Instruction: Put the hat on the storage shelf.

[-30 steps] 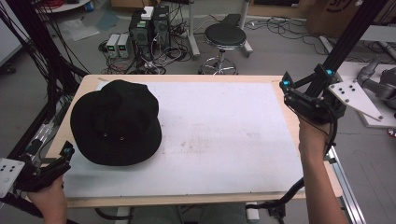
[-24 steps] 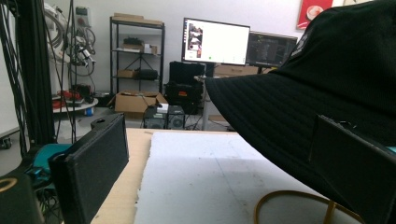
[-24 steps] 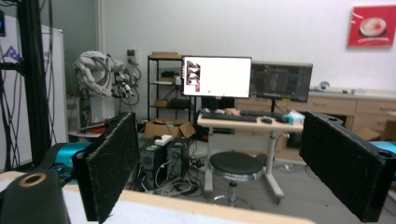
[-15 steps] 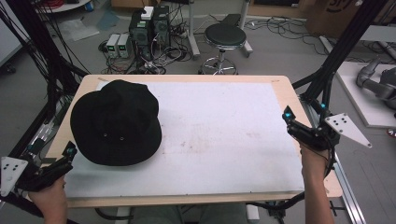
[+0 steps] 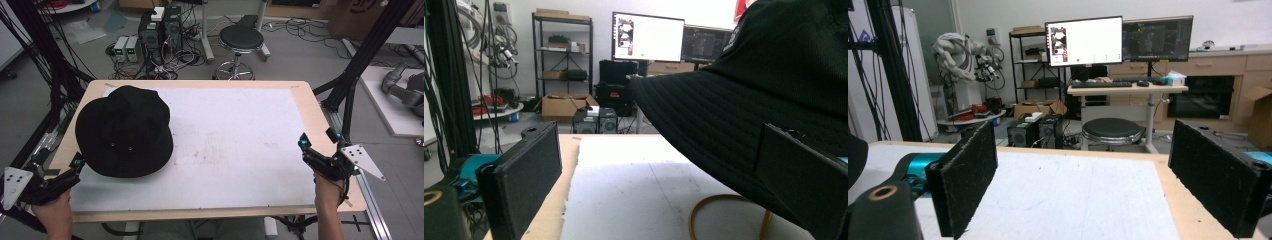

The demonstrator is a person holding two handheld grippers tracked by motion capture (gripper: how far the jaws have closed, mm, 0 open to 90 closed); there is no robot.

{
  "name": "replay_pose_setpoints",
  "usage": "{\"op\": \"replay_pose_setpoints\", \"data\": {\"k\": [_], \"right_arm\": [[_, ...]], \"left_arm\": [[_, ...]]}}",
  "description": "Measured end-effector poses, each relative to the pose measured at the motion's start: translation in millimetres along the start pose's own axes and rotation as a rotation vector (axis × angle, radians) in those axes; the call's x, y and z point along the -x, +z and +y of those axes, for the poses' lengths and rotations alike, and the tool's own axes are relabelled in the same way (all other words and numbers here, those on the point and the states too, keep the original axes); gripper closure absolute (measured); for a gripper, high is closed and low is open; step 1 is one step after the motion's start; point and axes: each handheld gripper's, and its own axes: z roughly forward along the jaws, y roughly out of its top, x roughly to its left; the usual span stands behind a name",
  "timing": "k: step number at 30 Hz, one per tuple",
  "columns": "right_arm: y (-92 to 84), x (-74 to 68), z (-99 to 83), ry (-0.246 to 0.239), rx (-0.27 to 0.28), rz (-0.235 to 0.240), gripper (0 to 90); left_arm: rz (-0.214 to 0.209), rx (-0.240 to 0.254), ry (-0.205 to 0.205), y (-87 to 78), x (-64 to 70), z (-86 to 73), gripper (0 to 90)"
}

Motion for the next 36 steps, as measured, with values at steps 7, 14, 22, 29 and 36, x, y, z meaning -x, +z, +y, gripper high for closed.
{"op": "replay_pose_setpoints", "data": {"k": [7, 14, 22, 29, 36], "right_arm": [[-9.6, -9.5, -29.7, -0.004, 0.015, -0.035, 12.0], [-8.7, -6.8, -45.2, -0.008, 0.029, -0.037, 12.0], [-13.7, -9.0, -37.9, -0.034, 0.08, -0.046, 12.0], [-16.0, -9.9, -33.9, -0.046, 0.071, -0.043, 12.0], [-16.6, -9.0, -36.5, -0.074, 0.047, -0.046, 12.0]], "left_arm": [[-0.008, -0.005, 0.005, 0.0, -0.3, -1.3, 5.4], [-0.016, -0.008, 0.015, -0.9, 1.1, -1.1, 5.4], [-0.019, -0.005, 0.008, -2.1, 1.5, -1.7, 5.4], [-0.032, -0.008, 0.01, 0.7, 3.2, -2.4, 5.4], [-0.036, -0.008, 0.009, 2.9, 5.0, -2.7, 5.4]]}}
